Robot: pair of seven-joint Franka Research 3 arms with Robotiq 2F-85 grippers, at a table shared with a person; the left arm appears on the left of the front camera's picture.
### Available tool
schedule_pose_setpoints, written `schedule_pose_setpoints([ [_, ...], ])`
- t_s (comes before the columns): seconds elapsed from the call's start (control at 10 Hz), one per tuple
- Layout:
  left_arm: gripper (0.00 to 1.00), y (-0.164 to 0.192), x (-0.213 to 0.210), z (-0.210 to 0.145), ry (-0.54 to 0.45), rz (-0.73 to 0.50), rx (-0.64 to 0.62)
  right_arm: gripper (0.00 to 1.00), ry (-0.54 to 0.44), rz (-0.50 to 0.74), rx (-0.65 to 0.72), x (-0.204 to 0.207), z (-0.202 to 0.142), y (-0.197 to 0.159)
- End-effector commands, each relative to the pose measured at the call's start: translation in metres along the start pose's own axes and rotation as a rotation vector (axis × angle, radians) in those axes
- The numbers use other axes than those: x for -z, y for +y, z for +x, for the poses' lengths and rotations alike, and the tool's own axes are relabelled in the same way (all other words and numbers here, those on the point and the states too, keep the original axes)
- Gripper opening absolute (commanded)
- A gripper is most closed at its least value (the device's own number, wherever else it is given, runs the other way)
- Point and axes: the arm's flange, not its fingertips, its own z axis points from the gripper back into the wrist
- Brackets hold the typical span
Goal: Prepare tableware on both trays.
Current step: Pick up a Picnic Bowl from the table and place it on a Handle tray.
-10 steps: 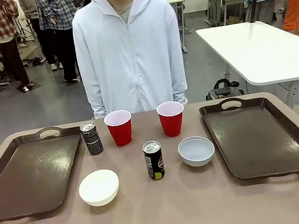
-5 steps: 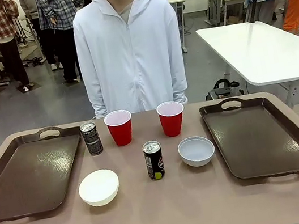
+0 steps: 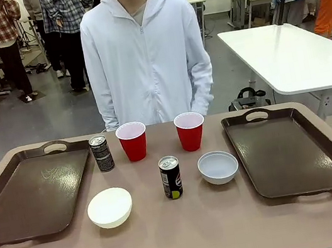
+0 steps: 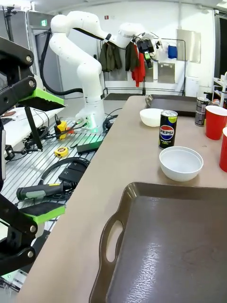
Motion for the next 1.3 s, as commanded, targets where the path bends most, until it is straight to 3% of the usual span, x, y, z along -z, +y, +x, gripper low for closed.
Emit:
schedule_pose_setpoints([
  [0.0,1.00,0.001,0.000,0.000,-0.002,-0.015,-0.007,1.00,0.005,0.015,0.004,0.000,-0.001,-0.001],
  [0.5,1.00,0.001,0.000,0.000,0.002,-0.001,-0.004,1.00,0.005,0.015,0.004,0.000,-0.001,-0.001],
  [0.8,1.00,-0.082,0.041,0.051,0.139,0.288,0.026,1.00,0.005,0.015,0.004,0.000,-0.001,-0.001],
  [0.9,1.00,-0.118,0.076,0.074,0.233,0.408,0.026,1.00,0.005,0.015,0.004,0.000,-0.001,-0.001],
  [1.0,1.00,-0.134,0.094,0.082,0.254,0.474,0.036,1.00,0.005,0.015,0.004,0.000,-0.001,-0.001],
  [1.2,1.00,-0.177,0.177,0.086,0.349,0.680,0.085,1.00,0.005,0.015,0.004,0.000,-0.001,-0.001],
])
